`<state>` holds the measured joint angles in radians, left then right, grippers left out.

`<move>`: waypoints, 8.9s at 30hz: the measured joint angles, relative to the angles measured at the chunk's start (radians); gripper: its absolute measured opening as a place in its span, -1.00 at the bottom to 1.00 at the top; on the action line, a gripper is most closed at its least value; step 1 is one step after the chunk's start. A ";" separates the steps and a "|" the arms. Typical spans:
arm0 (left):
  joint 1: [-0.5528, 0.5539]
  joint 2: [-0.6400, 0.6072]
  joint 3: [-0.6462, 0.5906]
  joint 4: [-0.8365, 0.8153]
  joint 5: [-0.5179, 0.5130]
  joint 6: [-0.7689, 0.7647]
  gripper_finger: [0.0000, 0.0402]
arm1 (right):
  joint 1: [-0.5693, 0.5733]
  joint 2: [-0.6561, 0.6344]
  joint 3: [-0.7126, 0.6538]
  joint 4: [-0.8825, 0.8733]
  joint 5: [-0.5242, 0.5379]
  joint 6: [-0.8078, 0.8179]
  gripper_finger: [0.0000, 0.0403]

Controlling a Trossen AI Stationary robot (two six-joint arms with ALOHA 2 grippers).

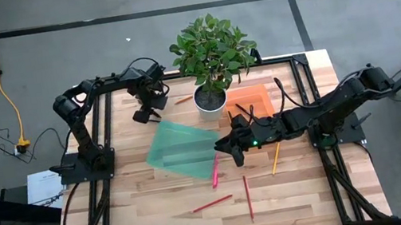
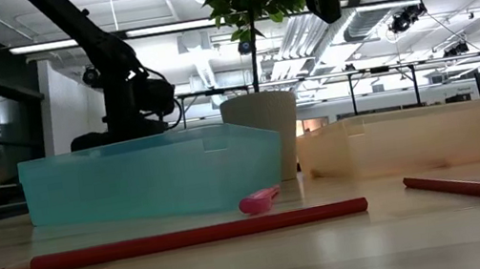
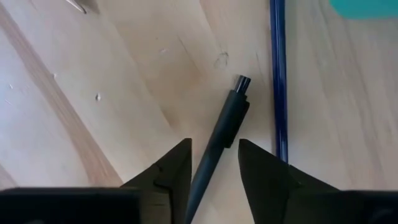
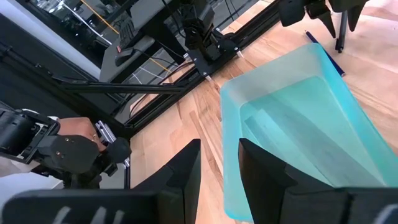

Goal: Sort pens & pencils
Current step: Put the black pen into the orange bin

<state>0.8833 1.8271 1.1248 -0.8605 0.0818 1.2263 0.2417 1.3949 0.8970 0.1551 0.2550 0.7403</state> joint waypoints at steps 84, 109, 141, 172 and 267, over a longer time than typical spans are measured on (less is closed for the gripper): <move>-0.244 -0.590 0.144 -0.242 0.189 -0.488 -0.84 | -0.069 -0.186 0.000 0.037 -0.029 -0.223 -0.51; -0.756 -0.639 0.144 0.353 0.021 -0.868 -0.84 | -0.010 -0.246 0.000 0.198 -0.030 -0.217 -0.51; -0.806 -0.509 0.143 0.646 0.049 -1.100 -0.84 | -0.073 -0.245 0.000 0.064 -0.169 -0.385 -0.43; -0.844 -0.394 0.143 0.831 -0.016 -1.181 -0.84 | -0.098 -0.244 0.000 0.165 -0.211 -0.435 -0.19; -0.844 -0.522 0.143 0.394 -0.268 -1.077 -0.23 | -0.217 -0.425 0.000 -0.510 0.071 -0.283 -0.81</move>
<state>0.0395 1.3054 1.2681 -0.4669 -0.1866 0.1495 0.0246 0.9703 0.8967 -0.3546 0.3259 0.4575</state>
